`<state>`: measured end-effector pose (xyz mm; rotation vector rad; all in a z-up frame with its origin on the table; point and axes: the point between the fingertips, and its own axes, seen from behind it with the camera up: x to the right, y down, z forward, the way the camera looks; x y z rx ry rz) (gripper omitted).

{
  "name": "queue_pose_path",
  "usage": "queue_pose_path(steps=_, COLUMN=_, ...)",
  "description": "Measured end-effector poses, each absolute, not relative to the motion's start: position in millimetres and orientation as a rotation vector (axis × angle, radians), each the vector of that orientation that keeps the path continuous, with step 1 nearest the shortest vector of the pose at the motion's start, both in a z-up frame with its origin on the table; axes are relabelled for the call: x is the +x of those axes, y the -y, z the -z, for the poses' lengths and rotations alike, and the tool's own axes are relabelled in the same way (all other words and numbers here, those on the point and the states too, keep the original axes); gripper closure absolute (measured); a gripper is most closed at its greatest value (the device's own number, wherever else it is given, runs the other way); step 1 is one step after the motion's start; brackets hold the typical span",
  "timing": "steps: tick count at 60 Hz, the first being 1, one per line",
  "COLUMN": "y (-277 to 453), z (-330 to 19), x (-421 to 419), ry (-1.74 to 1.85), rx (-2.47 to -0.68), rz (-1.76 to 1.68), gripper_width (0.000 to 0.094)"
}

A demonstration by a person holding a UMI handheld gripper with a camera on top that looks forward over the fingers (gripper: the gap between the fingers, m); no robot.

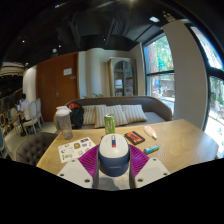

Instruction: Arrange mouse

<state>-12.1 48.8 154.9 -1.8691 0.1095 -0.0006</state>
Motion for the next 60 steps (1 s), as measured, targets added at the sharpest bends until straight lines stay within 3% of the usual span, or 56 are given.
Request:
queue_pose_path(steps=8, y=-59.8, z=-73.9, x=-29.0, ry=-0.107, rx=-2.029, rz=-0.056, gripper_width=0.0524)
queue_pose_path(steps=23, y=-60.2, z=9.7, x=-19.1, ry=-0.123, rx=-2.214, rz=-0.029, gripper_width=0.0515)
queue_pose_path(steps=37, y=-57.1, z=8.5, x=-23.4, ry=-0.019, rx=-2.225, rz=-0.059, gripper_width=0.0336)
queue_pose_path(steps=39, y=-52.1, z=7.1, x=-25.7, ry=-0.01, rx=-2.226, rz=-0.082, gripper_width=0.0228)
queue_pose_path(steps=41, y=-46.0, z=5.2, x=-27.8, ry=-0.012, rx=-2.226, rz=-0.102, gripper_width=0.0041)
queue_pose_path(steps=44, y=-33.0, z=-0.7, x=-25.7, ry=-0.016, rx=-2.219, rz=-0.116, gripper_width=0.0106)
queue_pose_path(steps=60, y=76.4, z=-31.5, x=3.2, ry=-0.055, rx=-2.118, rz=-0.142, gripper_width=0.0092)
